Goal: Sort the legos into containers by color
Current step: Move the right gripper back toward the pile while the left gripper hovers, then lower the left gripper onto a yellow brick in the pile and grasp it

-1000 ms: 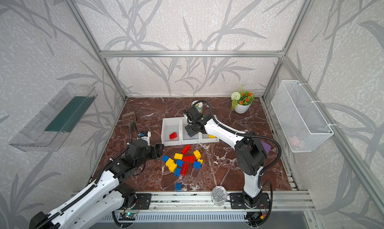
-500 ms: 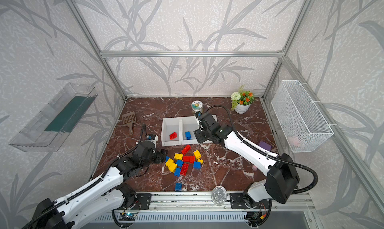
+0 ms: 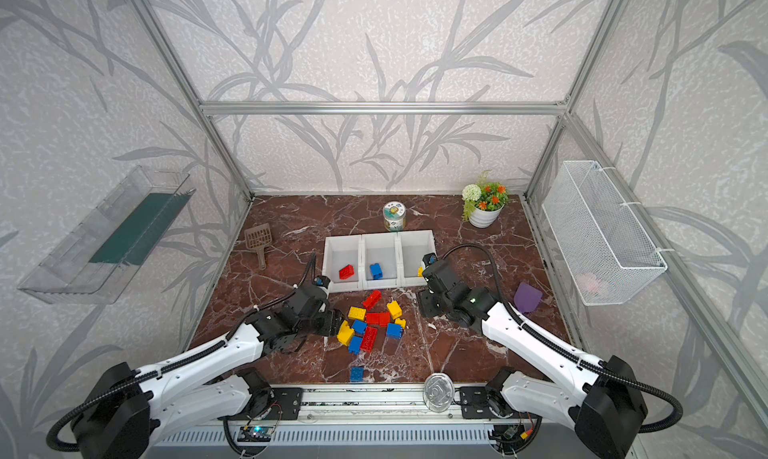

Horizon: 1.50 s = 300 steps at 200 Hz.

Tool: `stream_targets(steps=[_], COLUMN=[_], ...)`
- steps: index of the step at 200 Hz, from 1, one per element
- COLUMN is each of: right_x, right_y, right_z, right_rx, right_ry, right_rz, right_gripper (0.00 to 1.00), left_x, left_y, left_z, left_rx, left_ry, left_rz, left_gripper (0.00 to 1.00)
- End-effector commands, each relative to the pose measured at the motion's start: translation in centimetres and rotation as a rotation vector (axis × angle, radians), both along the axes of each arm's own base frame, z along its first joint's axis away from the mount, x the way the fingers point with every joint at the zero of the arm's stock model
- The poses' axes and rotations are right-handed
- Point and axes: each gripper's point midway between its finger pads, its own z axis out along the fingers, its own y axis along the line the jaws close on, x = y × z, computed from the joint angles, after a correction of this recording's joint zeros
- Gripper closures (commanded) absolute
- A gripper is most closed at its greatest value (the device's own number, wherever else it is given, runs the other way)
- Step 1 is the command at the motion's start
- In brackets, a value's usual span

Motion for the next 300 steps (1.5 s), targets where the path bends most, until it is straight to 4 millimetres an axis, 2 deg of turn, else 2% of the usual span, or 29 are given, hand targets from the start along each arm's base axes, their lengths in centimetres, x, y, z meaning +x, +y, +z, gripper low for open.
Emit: stream_targets(steps=[1, 25, 89, 141, 197, 216, 242, 267, 300], right_x=[-0.2, -0.2, -0.4, -0.4, -0.3, -0.3, -0.2, -0.1, -0.1], right_y=[-0.4, -0.3, 0.4, 0.4, 0.4, 0.4, 0.3, 0.0, -1.4], right_z=[-0.2, -0.5, -1.0, -1.0, -0.7, -0.5, -0.3, 0.3, 1.2], right_rx=[0.017, 0.023, 0.038, 0.044, 0.045, 0.045, 0.045, 0.048, 0.034], right_ry=[0.009, 0.020, 0.048, 0.051, 0.042, 0.039, 0.031, 0.011, -0.037], right_rz=[-0.047, -0.048, -0.035, -0.036, -0.038, -0.036, -0.038, -0.047, -0.101], right_gripper=[0.33, 0.33, 0.32, 0.32, 0.33, 0.32, 0.33, 0.33, 0.33], left_x=[0.5, 0.6, 0.5, 0.4, 0.5, 0.9, 2.3, 3.9, 6.4], left_y=[-1.4, -1.5, -1.9, -1.6, -1.6, -1.9, -3.0, -4.9, -8.6], left_z=[0.6, -0.1, -1.7, -2.0, -1.5, -0.4, 2.6, 5.5, 8.7], left_rx=[-0.018, 0.017, 0.081, 0.099, 0.093, 0.073, 0.031, -0.022, -0.082], left_ry=[-0.011, 0.005, 0.056, 0.060, 0.042, 0.018, -0.070, -0.143, -0.193], left_rz=[-0.035, -0.044, -0.070, -0.061, -0.056, -0.059, -0.075, -0.105, -0.174], left_gripper=[0.30, 0.31, 0.46, 0.57, 0.67, 0.67, 0.68, 0.68, 0.68])
